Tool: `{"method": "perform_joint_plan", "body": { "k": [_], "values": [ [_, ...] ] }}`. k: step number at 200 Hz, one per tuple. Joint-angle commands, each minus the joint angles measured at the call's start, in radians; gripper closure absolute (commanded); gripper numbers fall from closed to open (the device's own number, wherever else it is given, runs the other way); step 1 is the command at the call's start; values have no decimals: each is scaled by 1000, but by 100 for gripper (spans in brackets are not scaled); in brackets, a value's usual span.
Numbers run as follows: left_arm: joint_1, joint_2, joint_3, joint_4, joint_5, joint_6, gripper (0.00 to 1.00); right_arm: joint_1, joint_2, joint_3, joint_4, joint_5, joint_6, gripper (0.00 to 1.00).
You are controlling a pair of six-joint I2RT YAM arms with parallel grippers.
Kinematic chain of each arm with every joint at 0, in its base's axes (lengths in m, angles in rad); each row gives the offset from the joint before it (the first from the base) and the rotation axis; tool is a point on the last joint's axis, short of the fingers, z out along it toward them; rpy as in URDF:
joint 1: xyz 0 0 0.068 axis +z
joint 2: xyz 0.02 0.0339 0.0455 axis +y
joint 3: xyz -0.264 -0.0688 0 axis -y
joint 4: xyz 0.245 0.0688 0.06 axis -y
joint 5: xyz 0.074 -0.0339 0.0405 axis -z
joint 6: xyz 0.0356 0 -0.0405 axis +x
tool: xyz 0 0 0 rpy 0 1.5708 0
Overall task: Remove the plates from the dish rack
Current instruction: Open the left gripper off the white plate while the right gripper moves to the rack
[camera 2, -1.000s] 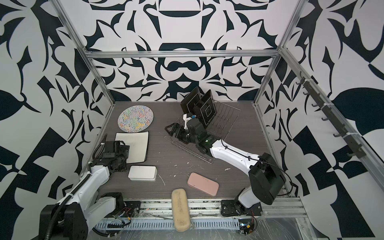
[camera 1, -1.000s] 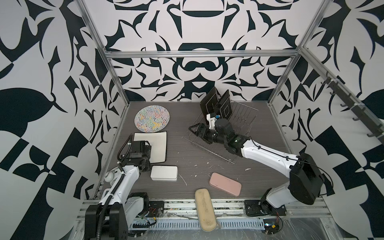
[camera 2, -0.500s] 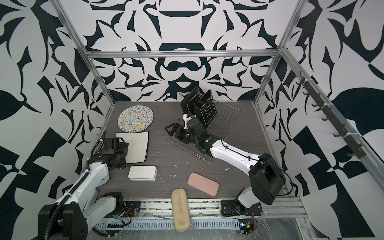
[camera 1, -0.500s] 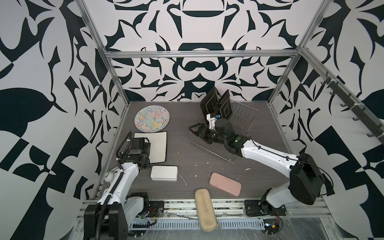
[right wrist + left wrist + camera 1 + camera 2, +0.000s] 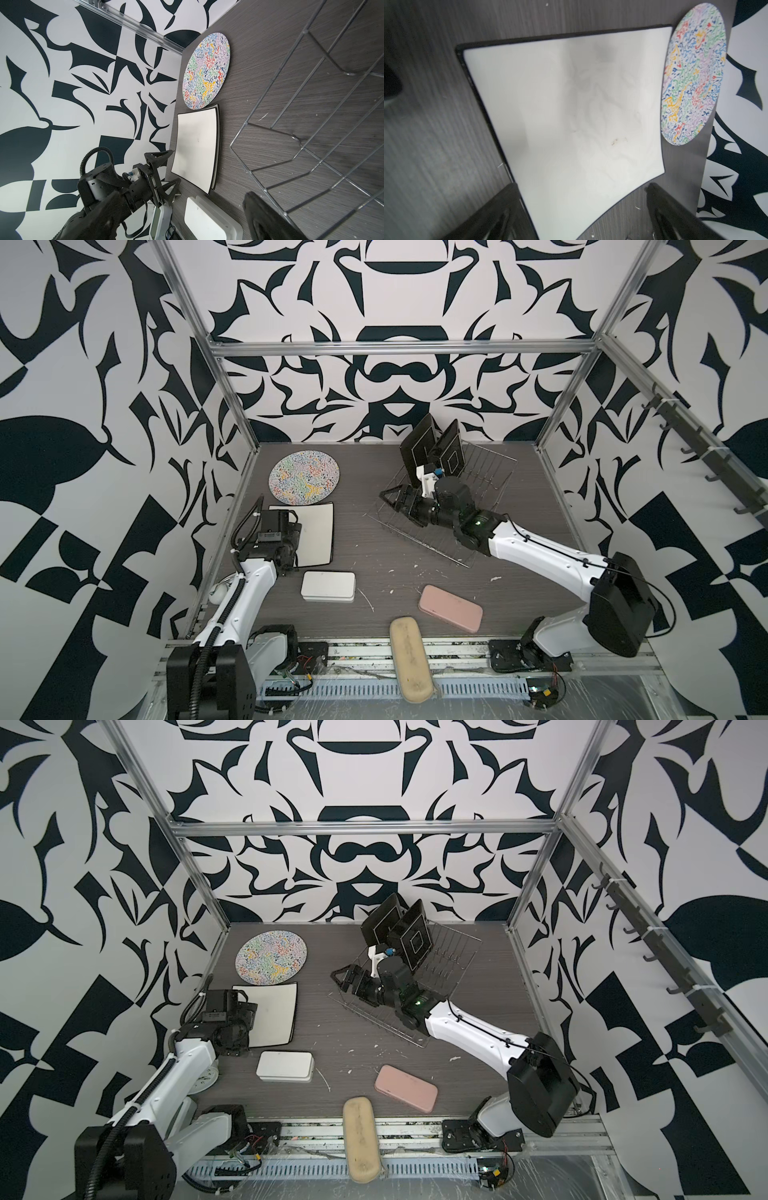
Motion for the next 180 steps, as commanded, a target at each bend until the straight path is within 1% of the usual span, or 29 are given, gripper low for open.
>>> {"method": "perform_joint_plan", "body": {
  "k": [1, 20, 43, 62, 86, 93, 96, 114, 127, 152, 162, 180],
  "values": [
    [-3, -22, 45, -39, -20, 90, 1, -8, -49, 5, 0, 26, -45, 5],
    [-11, -37, 61, -36, -29, 144, 1, -13, -66, 14, -29, 44, -71, 5],
    [-13, -55, 61, -29, -41, 159, 1, -21, -84, 26, -73, 71, -111, 5],
    [-26, -70, 72, -6, -44, 215, 1, -28, -98, 57, -160, 141, -172, 4],
    [-57, -71, 122, 0, -67, 324, 1, -28, -93, 138, -354, 341, -311, 4],
    [-66, -72, 136, 11, -65, 367, 1, -28, -83, 163, -415, 420, -357, 4],
    [-69, -71, 141, 17, -63, 384, 1, -28, -77, 176, -438, 471, -370, 4],
    [-91, -71, 157, 78, -28, 462, 1, -28, -32, 244, -555, 660, -459, 4],
    [-108, -68, 158, 137, 17, 514, 1, -28, 17, 290, -620, 768, -515, 4],
    [-147, -55, 174, 207, 79, 607, 1, -28, 141, 408, -747, 925, -570, 1],
    [-162, -54, 172, 240, 103, 632, 1, -27, 184, 453, -789, 986, -570, 1],
    [-185, -51, 159, 300, 140, 656, 1, -27, 240, 508, -826, 1029, -574, 1]
  ]
}}
